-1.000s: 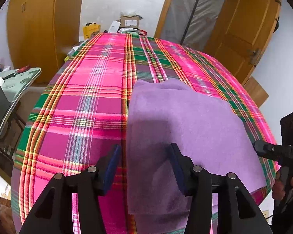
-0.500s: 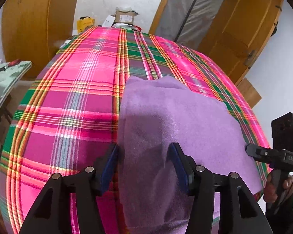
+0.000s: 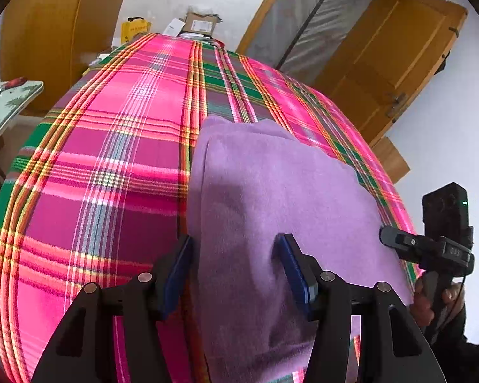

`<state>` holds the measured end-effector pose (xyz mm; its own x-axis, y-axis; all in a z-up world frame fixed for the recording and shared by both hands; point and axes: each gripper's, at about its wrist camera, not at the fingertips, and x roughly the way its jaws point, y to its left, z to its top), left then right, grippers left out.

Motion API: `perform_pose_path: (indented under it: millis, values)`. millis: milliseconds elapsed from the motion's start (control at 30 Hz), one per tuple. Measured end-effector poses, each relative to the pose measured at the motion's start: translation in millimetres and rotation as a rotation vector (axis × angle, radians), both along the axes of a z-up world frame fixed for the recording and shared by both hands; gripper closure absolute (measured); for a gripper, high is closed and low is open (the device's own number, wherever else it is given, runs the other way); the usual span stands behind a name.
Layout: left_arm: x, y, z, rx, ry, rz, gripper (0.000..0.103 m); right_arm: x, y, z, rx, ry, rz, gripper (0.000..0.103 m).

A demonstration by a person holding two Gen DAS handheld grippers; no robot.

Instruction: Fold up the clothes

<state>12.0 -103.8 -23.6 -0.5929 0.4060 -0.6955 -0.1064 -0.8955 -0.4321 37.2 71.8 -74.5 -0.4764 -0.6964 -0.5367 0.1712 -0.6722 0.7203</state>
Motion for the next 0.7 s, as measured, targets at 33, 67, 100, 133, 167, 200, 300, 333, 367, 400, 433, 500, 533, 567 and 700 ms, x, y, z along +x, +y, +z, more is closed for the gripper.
perform_pose_path:
  millis: [33, 67, 100, 133, 167, 200, 300, 333, 367, 400, 433, 500, 533, 567, 700]
  values:
    - [-0.1, -1.4, -0.2, 0.009, -0.004, 0.000, 0.045, -0.2, -0.2, -0.4, -0.001, 0.000, 0.000, 0.049]
    - [-0.5, -2.6, -0.4, 0.019, -0.008, -0.001, 0.045, -0.4, -0.5, -0.8, -0.002, 0.001, 0.000, 0.048]
    - [-2.2, -4.0, -0.2, 0.030, -0.016, 0.000, 0.045, -0.8, -1.0, -1.1, -0.003, 0.001, 0.001, 0.048]
    - [-5.1, -6.0, -0.2, 0.045, -0.026, 0.001, 0.045, -0.9, -2.2, -1.4, -0.003, 0.001, 0.001, 0.048]
    - [-7.1, -7.4, -0.4, 0.055, -0.032, 0.004, 0.045, -1.3, -3.1, -1.6, -0.003, 0.001, 0.001, 0.048]
    - [-9.7, -7.4, -0.4, 0.057, -0.034, 0.005, 0.045, -2.3, -3.5, -1.9, -0.004, -0.001, 0.000, 0.048]
    - [-16.8, -3.9, -0.5, 0.042, -0.034, 0.008, 0.045, -4.9, -6.3, -2.5, -0.007, -0.008, -0.003, 0.048]
    - [-18.0, -1.9, -0.7, 0.035, -0.032, 0.005, 0.044, -5.3, -7.2, -2.5, -0.007, -0.009, -0.006, 0.048]
    - [-18.2, -1.2, -1.0, 0.033, -0.032, 0.002, 0.044, -5.3, -7.5, -2.5, -0.006, -0.011, -0.009, 0.048]
    - [-18.1, -0.9, -1.3, 0.032, -0.031, -0.001, 0.044, -5.3, -7.7, -2.5, -0.006, -0.013, -0.011, 0.048]
    - [-17.5, -1.5, -1.7, 0.035, -0.032, -0.004, 0.044, -5.2, -8.0, -2.5, -0.005, -0.015, -0.013, 0.048]
    - [-14.6, -3.6, -2.2, 0.046, -0.038, -0.008, 0.044, -3.9, -8.5, -1.8, -0.001, -0.017, -0.015, 0.048]
    - [-12.1, -4.4, -2.5, 0.050, -0.041, -0.011, 0.044, -3.2, -8.8, -1.6, 0.004, -0.016, -0.016, 0.049]
    - [-9.8, -4.8, -2.6, 0.050, -0.042, -0.013, 0.044, -2.4, -9.1, -1.3, 0.009, -0.015, -0.016, 0.049]
    - [-8.2, -2.3, -3.0, 0.037, -0.046, -0.019, 0.044, -3.0, -9.6, -2.1, 0.028, -0.032, -0.020, 0.049]
